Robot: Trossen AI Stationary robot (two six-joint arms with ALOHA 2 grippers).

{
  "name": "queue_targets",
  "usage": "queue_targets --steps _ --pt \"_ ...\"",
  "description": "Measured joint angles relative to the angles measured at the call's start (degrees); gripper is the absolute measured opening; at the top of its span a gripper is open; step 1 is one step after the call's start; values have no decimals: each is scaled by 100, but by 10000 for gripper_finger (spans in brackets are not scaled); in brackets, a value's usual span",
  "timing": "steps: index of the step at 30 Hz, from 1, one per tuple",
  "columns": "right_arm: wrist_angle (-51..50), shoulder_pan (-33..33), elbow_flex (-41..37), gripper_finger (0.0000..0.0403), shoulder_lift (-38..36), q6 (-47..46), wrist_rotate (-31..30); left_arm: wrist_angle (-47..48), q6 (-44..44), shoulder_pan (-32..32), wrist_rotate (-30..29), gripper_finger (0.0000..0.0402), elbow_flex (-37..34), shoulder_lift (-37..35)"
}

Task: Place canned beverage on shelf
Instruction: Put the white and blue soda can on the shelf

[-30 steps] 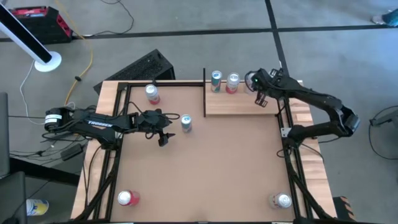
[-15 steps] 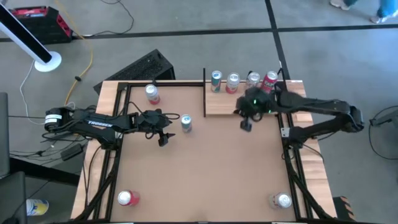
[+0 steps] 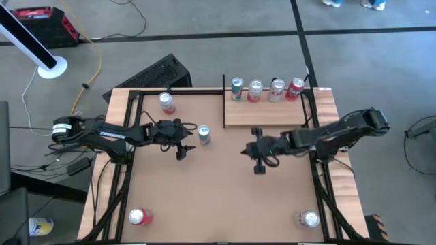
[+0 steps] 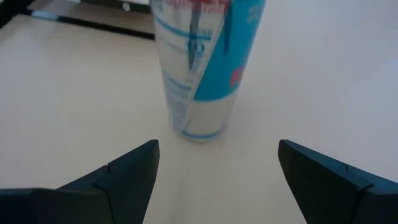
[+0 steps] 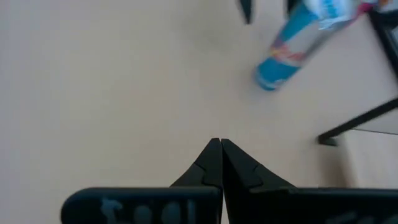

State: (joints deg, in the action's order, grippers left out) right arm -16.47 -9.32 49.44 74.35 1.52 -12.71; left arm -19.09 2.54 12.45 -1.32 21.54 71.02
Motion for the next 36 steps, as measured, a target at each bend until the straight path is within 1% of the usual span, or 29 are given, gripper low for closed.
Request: queue_targets --steps 6,9,13,16,21,26,31,36 --pt "558 -467 -698 21 -86 -10 -100 -788 -186 0 174 314 0 490" --pt "896 -557 -1061 21 -144 -72 -116 -1128 -360 0 115 314 2 510" --pt "1335 -568 -1595 21 -244 -295 -124 -1157 -557 0 -183 314 117 425" --pt "1477 -552 -1898 21 -291 -214 -151 -1152 -617 4 -177 314 251 427" --pt "1549 -418 -1910 21 -370 -260 -146 -1168 -626 4 38 314 579 433" --pt "1567 -406 -1910 21 -370 -262 -104 -1135 -633 -13 52 314 745 431" --pt "1565 -406 -1910 21 -370 -260 -90 -915 -720 -13 -178 314 765 436" --pt "1569 -406 -1910 21 -370 -260 -89 -1054 -907 -13 -182 314 765 553"
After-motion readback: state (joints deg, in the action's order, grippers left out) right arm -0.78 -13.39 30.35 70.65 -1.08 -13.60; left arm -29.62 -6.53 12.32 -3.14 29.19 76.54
